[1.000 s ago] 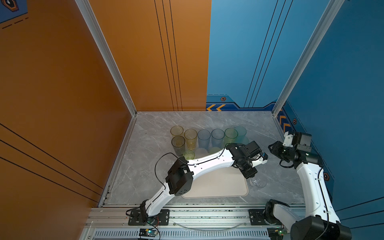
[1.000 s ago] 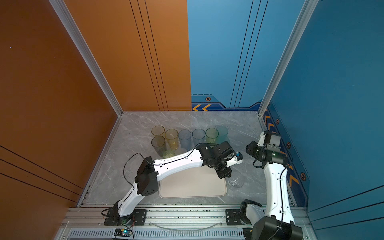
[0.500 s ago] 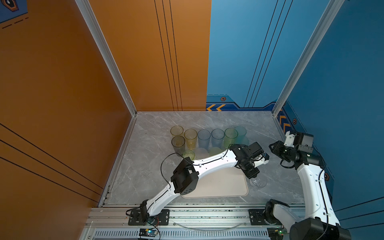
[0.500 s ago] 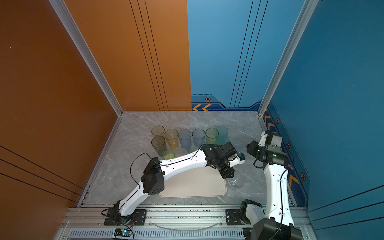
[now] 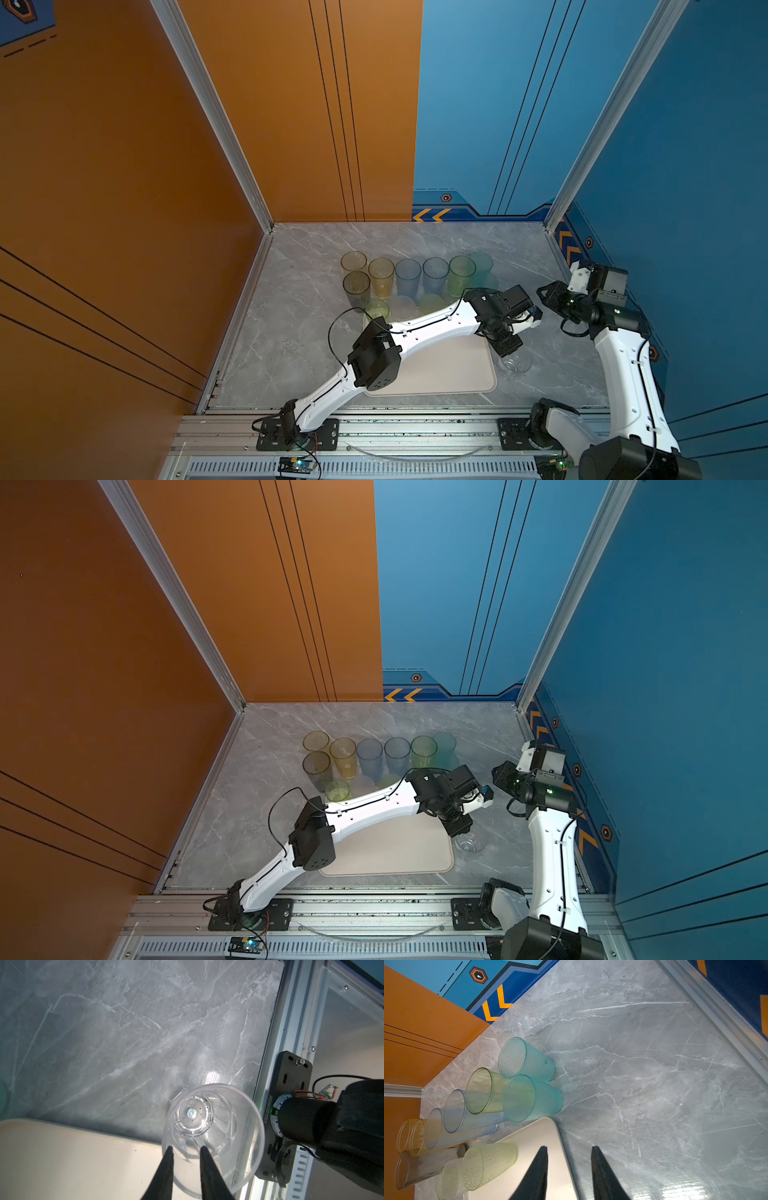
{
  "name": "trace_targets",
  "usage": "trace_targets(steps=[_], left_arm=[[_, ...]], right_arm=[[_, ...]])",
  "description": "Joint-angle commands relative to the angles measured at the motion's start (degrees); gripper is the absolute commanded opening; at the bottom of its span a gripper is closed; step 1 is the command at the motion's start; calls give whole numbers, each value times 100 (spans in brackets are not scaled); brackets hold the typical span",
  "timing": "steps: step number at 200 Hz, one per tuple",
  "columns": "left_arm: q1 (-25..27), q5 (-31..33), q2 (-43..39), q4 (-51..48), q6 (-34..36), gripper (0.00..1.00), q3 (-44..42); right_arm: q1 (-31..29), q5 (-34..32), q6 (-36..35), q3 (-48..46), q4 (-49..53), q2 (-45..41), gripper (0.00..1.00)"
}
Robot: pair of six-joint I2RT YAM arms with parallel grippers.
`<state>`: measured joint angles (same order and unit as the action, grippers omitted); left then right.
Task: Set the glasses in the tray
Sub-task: 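Lower the left gripper onto the upturned clear glass and close on its rim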
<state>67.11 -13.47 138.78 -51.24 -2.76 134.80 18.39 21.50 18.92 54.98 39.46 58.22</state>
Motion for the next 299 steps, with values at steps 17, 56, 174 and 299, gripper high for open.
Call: trace_targets(steps=[17, 56, 174, 299], left_arm=[[134, 349, 71, -236, 231, 24, 225], [238, 442, -97, -227, 352, 25, 239], [143, 888, -47, -321, 344, 26, 229], [104, 508, 226, -385, 293, 24, 397]], right_arm=[[37, 171, -92, -84, -159, -74, 34], [42, 223, -70, -92, -202, -58, 34], [59, 320, -91, -102, -211, -100, 34], [56, 332, -99, -115, -211, -145, 34]])
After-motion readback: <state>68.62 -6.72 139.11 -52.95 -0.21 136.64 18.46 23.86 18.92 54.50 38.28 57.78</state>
